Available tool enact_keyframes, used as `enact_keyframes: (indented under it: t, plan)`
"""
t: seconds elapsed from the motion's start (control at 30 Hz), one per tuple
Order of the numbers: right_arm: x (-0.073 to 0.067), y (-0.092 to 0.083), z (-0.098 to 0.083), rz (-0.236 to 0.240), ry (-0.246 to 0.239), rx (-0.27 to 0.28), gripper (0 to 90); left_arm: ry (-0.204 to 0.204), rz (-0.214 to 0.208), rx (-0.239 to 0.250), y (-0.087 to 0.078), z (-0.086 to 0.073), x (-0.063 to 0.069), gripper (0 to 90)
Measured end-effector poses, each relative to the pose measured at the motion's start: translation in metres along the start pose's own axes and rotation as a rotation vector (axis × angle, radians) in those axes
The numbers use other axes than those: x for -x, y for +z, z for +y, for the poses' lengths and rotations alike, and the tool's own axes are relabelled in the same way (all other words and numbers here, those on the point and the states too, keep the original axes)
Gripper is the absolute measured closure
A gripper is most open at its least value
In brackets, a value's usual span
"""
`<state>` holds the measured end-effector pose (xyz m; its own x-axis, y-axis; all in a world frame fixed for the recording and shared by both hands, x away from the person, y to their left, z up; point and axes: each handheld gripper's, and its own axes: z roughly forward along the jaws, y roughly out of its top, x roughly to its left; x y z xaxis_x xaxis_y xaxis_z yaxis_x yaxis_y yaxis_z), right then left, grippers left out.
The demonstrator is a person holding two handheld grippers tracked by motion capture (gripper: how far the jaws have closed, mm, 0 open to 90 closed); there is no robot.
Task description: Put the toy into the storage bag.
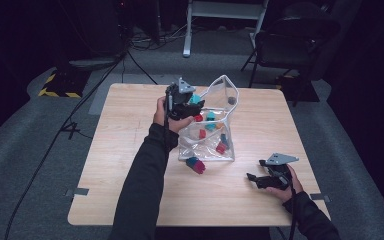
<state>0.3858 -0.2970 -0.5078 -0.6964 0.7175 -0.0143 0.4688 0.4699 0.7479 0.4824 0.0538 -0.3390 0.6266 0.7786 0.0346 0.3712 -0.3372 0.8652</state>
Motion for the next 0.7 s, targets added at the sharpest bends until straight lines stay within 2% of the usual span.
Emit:
enact_keyframes:
  t: [0.2, 0.3, 0.57, 0.7]
  plan:
    - [0.000, 0.000, 0.000, 0.000, -0.001, 0.000, 20.5, 0.020, 0.003, -0.031, 0.009, 0.001, 0.010, 46.1]
    - [0.000, 0.000, 0.000, 0.000, -0.001, 0.000, 20.5, 0.024, 0.008, -0.025, 0.009, 0.001, 0.012, 41.8]
    - [0.000, 0.000, 0.000, 0.001, -0.002, 0.000, 20.6, -0.004, 0.024, 0.014, -0.009, 0.001, 0.003, 34.6]
    - [0.000, 0.000, 0.000, 0.001, -0.002, 0.000, 20.5, -0.022, 0.071, 0.019, -0.019, -0.002, -0.005, 29.3]
